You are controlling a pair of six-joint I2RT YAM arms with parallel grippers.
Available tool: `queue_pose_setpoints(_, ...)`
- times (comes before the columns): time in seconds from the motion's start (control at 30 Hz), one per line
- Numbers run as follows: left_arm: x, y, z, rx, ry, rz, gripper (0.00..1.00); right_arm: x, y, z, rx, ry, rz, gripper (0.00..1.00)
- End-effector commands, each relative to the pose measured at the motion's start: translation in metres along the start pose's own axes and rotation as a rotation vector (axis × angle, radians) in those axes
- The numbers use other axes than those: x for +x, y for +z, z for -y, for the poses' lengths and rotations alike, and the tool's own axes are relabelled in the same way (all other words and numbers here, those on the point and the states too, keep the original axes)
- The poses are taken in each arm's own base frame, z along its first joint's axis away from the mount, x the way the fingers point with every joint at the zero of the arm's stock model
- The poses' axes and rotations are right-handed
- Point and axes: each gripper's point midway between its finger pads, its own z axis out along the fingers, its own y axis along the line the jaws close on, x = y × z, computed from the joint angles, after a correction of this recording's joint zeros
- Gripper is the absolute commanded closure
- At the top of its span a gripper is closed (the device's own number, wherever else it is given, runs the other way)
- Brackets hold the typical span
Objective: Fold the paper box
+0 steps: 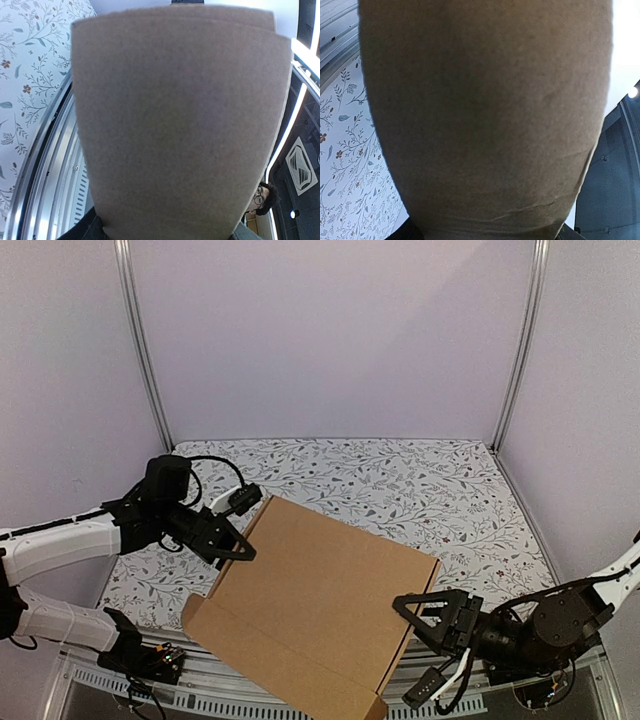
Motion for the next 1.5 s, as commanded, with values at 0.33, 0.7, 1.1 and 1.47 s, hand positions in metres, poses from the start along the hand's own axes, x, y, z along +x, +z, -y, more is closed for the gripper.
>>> queue_pose_setpoints(0.33,-0.021,-0.005,-0.019,-0.124,0.010,0.079,0.03,0.006,0.004,0.026,0.084,0.214,-0.064,0.70)
queue_pose_setpoints(0.7,-0.055,-0.077,-0.038,-0.523,0.054,0.361,0.00,0.016,0.012,0.018,0.025,0.558,-0.136,0.76)
queue_pose_setpoints(1.1,-0.069,-0.216,0.022,-1.226,0.247,0.856,0.00,0.040,0.053,-0.031,-0.222,1.096,-0.100,0.78)
queue_pose_setpoints(1.47,-0.051,-0.169,0.008,-1.024,0.324,0.687,0.01,0.063,0.059,-0.032,-0.348,1.624,0.138,0.80)
